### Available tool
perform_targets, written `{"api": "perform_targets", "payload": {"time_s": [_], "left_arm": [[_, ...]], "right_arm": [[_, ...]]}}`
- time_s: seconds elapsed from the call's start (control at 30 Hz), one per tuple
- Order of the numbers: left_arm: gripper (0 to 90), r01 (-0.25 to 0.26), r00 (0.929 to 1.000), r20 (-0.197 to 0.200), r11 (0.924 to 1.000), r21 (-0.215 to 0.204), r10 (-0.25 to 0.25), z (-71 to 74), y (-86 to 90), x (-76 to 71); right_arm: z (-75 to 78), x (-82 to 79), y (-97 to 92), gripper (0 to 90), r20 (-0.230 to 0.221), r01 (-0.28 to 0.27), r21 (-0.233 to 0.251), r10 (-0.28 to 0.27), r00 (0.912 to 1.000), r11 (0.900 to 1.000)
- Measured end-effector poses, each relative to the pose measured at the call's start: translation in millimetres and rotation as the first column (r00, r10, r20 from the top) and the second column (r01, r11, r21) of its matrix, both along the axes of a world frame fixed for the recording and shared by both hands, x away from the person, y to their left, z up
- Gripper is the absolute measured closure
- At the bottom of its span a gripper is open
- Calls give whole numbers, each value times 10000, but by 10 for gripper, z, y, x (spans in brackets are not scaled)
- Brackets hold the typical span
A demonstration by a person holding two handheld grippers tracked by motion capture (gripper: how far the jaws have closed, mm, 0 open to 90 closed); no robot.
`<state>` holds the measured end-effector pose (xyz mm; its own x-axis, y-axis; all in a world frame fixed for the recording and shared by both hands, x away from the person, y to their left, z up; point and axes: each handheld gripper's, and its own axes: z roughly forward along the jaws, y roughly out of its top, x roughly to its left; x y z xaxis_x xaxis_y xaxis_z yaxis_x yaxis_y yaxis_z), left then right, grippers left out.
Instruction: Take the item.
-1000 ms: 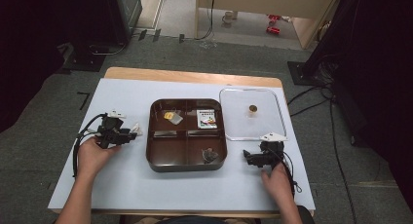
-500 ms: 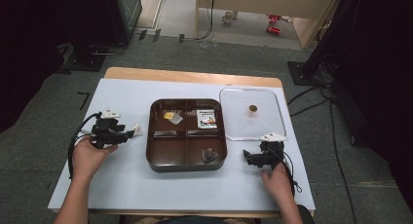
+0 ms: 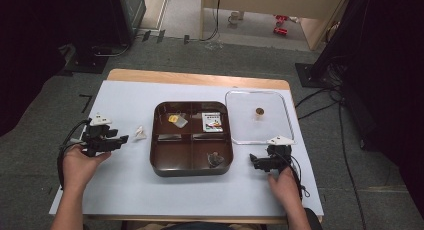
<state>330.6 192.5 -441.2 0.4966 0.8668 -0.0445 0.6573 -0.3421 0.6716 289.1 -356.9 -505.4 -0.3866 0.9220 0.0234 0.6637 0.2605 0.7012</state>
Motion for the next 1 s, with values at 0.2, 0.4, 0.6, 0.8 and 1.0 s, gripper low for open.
{"api": "perform_targets", "payload": {"time_s": [0.2,0.4,0.6,0.8,1.0], "left_arm": [[490,-83,10000,-28,10000,-10,83,-17,72,-31],[480,-195,9998,-52,9997,-116,194,-35,169,-56],[470,-359,9992,-190,9991,-225,355,-68,270,-62],[466,-567,9981,-239,9981,-232,562,-91,372,-66],[459,-647,9977,-213,9977,-216,642,-130,455,-70]], "right_arm": [[0,1,0,0,-7,3,7,-3,10000,10000],[0,1,-1,0,-5,3,9,-3,10000,10000],[0,1,-1,0,-5,2,6,-2,10000,10000],[0,1,0,0,-5,2,5,-2,10000,10000],[0,1,0,0,-3,2,3,-2,10000,10000]]}}
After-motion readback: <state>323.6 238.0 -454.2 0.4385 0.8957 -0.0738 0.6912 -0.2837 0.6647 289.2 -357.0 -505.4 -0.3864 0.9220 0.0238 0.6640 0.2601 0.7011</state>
